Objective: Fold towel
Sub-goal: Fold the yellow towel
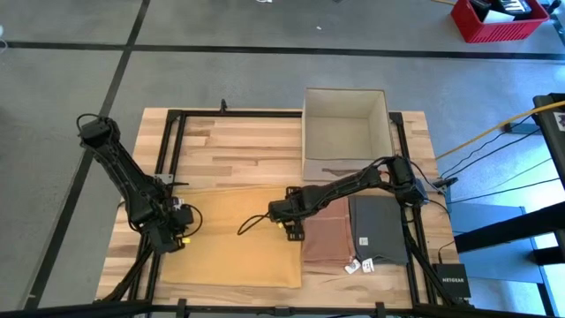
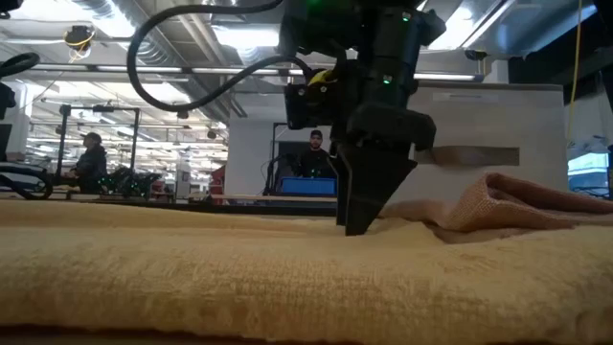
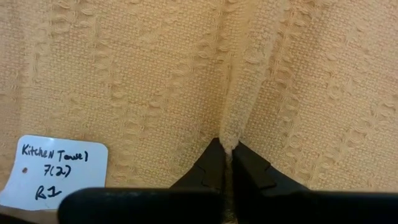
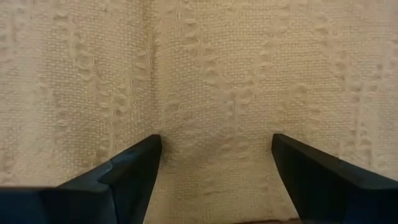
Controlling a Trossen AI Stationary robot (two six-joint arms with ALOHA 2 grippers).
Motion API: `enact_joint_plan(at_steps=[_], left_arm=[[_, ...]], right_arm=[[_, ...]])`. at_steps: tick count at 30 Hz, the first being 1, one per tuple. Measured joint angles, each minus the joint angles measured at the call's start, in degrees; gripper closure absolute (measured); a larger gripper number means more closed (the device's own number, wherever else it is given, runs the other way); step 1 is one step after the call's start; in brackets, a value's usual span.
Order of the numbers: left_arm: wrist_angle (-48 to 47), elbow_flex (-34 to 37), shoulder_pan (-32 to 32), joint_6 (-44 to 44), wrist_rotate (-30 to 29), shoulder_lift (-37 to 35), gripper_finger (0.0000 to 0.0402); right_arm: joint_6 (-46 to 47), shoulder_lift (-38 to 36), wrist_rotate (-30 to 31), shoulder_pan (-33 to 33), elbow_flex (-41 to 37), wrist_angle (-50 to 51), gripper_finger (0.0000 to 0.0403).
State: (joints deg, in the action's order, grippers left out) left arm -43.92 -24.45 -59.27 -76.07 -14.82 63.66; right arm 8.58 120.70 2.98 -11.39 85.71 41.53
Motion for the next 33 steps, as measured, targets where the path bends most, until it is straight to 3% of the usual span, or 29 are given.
enact_joint_plan(at_steps=[7, 14, 23, 33], left_arm=[[-0.1, 0.0, 0.0, 0.2, 0.4, 0.0, 0.0399], [-0.1, 0.0, 0.0, 0.4, 0.4, 0.0, 0.0397], [0.0, 0.0, 0.0, 0.5, 0.4, 0.0, 0.0395], [0.0, 0.0, 0.0, 0.5, 0.4, 0.0, 0.0399]], right_arm=[[0.7, -0.9, 0.2, -3.0, 2.0, -0.8, 0.0096], [0.0, -0.4, 5.6, -3.8, -0.7, -1.2, 0.0151], [-2.0, -0.5, 2.4, -2.5, 2.8, -0.4, 0.0186], [-1.1, -0.8, 1.3, -1.6, -3.9, -5.2, 0.0187]])
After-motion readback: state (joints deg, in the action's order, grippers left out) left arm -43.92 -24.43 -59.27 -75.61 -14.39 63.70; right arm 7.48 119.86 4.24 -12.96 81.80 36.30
